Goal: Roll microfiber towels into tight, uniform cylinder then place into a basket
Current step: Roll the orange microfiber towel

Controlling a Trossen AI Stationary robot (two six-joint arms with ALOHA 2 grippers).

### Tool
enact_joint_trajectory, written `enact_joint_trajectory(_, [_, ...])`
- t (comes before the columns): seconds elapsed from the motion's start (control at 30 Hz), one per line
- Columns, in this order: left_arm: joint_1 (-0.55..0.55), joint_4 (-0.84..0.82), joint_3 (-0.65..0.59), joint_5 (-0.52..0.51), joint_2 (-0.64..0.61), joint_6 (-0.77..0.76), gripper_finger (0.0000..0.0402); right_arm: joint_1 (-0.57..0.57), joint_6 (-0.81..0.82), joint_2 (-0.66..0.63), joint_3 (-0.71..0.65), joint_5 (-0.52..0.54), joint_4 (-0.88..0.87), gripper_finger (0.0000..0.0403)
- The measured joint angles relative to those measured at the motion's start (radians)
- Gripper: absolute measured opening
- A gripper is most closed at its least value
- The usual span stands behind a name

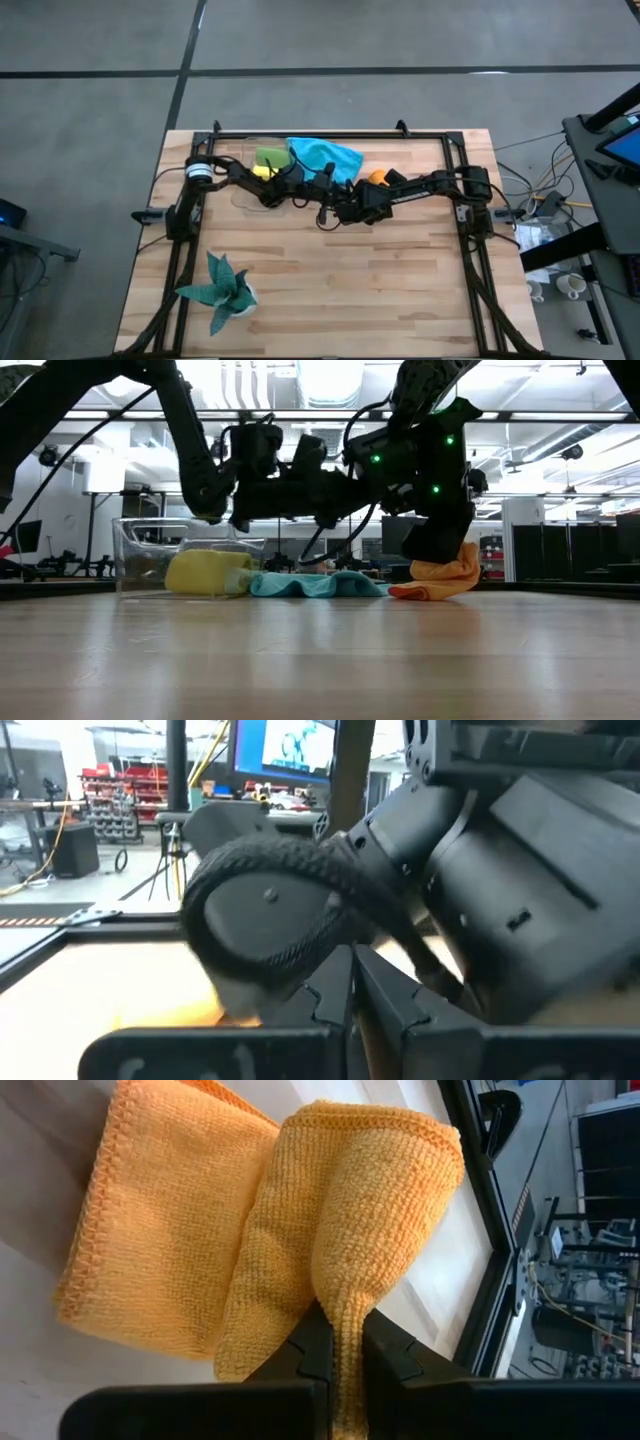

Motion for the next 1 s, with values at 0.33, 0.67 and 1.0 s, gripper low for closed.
enact_joint_trajectory(0.33, [0.056,-0.183,-0.125,-0.142,-0.121,0.086,0.0,0.001,0.015,-0.004,-0.002,0.02,0.002,0.0013])
enact_joint_trajectory(0.67, [0.053,-0.282,-0.078,-0.146,-0.12,0.079,0.0,0.003,-0.013,-0.005,-0.002,0.015,0.003,0.0013])
enact_joint_trajectory(1.0, [0.043,-0.564,0.127,-0.163,-0.078,0.062,0.0,0.003,-0.02,-0.007,-0.003,0.012,0.001,0.0013])
